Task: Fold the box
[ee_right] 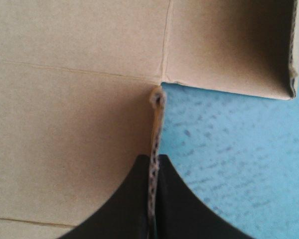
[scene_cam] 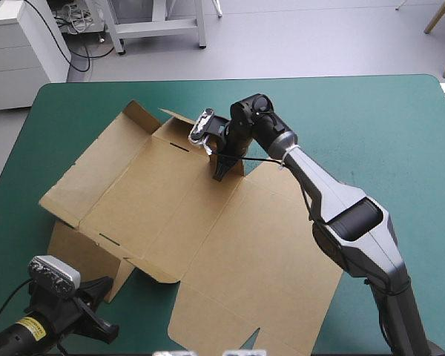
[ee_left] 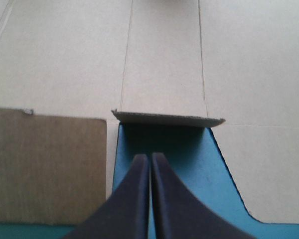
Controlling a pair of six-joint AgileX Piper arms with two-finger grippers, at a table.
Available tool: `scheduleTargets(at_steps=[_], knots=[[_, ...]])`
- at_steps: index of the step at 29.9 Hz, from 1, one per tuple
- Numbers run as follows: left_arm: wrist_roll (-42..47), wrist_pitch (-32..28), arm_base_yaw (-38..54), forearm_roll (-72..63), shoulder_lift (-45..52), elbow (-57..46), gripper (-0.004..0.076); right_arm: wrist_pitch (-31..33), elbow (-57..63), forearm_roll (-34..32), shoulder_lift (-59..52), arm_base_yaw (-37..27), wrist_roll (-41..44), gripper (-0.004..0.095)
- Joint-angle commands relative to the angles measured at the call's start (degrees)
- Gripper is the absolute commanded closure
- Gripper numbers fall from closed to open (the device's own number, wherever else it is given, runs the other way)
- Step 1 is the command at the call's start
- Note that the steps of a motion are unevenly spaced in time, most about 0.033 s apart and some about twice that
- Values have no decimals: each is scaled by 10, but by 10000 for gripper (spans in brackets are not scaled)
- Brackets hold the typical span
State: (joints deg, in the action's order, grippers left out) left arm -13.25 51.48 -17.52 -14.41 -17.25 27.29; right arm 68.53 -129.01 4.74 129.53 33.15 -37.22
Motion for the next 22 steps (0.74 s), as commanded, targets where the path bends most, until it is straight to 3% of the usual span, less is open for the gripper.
scheduleTargets(at_steps=[1,11,17,22], knots=[[2,-35,-3,-13,-5,19,731,-15,-22,1,-46,19,-22,930],[2,-35,-3,-13,-5,19,731,-14,1,-40,-75,33,-56,930],[2,-35,-3,-13,-5,19,731,-14,98,-63,-137,33,-64,930],[2,-35,-3,-13,-5,19,731,-14,192,-72,-189,32,-127,930]])
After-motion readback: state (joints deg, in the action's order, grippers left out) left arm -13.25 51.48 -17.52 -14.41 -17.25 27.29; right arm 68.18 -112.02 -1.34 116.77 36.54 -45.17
